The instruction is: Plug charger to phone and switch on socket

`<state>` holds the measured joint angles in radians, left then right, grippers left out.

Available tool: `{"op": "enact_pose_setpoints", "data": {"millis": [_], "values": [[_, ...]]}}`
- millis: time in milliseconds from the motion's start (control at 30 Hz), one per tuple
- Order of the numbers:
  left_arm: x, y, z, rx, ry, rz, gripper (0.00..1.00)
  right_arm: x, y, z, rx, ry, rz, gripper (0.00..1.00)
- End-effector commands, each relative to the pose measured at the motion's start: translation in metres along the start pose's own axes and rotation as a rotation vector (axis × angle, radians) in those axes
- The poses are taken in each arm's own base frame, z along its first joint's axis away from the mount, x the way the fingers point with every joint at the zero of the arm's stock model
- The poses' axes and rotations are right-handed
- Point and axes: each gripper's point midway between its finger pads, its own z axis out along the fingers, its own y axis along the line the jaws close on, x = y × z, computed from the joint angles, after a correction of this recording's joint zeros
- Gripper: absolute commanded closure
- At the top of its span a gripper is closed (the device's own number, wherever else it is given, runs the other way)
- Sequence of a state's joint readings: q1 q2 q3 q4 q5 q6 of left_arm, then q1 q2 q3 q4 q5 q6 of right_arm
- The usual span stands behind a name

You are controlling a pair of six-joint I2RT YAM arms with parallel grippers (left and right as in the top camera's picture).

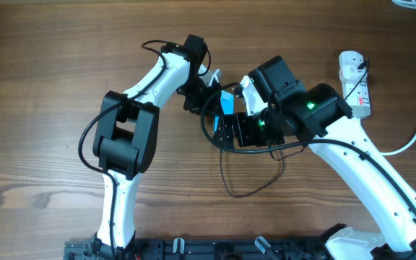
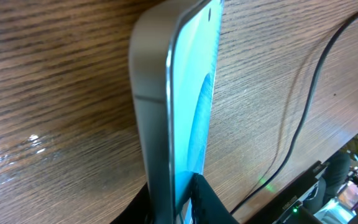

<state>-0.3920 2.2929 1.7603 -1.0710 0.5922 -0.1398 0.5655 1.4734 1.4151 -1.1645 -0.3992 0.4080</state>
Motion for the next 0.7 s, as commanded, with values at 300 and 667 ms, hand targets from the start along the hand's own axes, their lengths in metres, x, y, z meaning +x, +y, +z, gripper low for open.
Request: {"op": "enact_pose_setpoints", "data": {"millis": [300, 667], "values": [[0.005, 0.032, 0.009, -0.147, 0.009, -0.019, 0.67, -0.004, -0.027, 0.001, 0.143, -0.032, 0.109, 0.00], [0.002, 0.042, 0.000, -0.207, -0.010, -0.023, 0.67, -0.007, -0.078, -0.015, 0.364, -0.088, 0.247, 0.00]]}}
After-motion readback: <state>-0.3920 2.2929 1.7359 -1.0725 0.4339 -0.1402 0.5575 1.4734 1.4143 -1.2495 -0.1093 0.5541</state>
